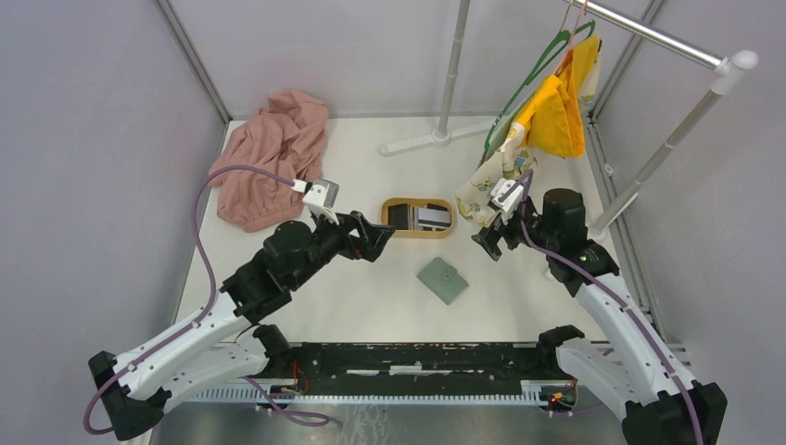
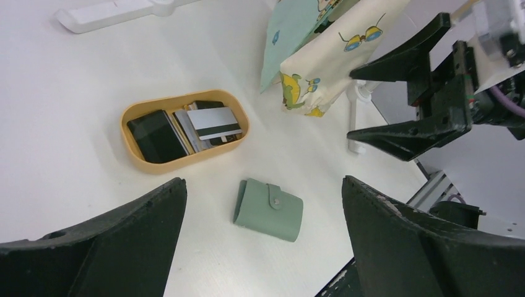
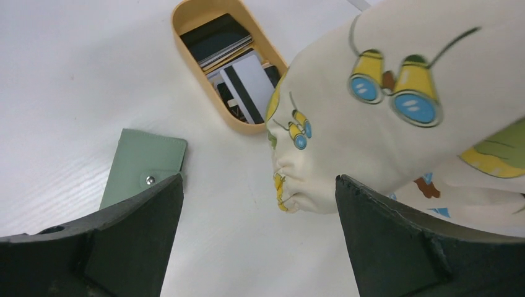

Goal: Put the credit cards into the card holder
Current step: Reset both arms

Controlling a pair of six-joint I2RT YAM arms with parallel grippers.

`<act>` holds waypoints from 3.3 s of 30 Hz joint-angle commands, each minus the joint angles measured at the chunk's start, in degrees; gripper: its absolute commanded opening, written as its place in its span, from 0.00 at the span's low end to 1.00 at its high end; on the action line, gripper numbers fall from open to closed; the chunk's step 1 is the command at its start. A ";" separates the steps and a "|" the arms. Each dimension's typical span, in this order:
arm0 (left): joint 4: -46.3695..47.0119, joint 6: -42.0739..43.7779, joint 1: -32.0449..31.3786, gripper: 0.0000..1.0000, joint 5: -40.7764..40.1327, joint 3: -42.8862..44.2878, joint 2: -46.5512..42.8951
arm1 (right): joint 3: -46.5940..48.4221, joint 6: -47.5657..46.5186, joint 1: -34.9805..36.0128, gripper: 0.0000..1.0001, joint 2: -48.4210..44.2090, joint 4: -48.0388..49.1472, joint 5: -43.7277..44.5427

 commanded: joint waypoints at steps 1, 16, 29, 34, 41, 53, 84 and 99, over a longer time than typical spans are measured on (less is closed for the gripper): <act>-9.25 2.33 0.20 1.00 -2.23 2.93 -2.16 | 6.10 8.57 -0.28 0.98 -0.98 2.88 4.43; -11.68 -0.24 0.24 1.00 -5.74 3.08 -4.85 | 2.82 1.39 -1.53 0.98 -2.22 0.70 -10.94; -15.60 -3.03 0.19 1.00 -5.85 3.80 -7.70 | -3.88 6.24 -6.62 0.98 -4.65 7.93 -18.26; -17.05 -2.43 0.21 1.00 -6.49 4.13 -8.04 | -3.93 8.55 -8.77 0.98 -5.14 9.51 -19.42; -17.15 0.51 0.20 1.00 -5.41 3.40 -7.59 | -3.69 11.51 -13.88 0.98 -5.39 11.56 -26.17; -13.50 4.74 0.11 1.00 -2.98 5.23 -0.71 | -5.64 17.67 -18.89 0.98 -9.22 15.61 -24.84; -11.86 3.98 0.15 1.00 -6.44 2.87 0.77 | -6.47 16.53 -19.45 0.98 -8.84 16.05 -23.52; -13.46 2.81 0.24 1.00 -6.70 3.20 -1.55 | -6.04 15.96 -19.51 0.98 -9.86 15.20 -23.10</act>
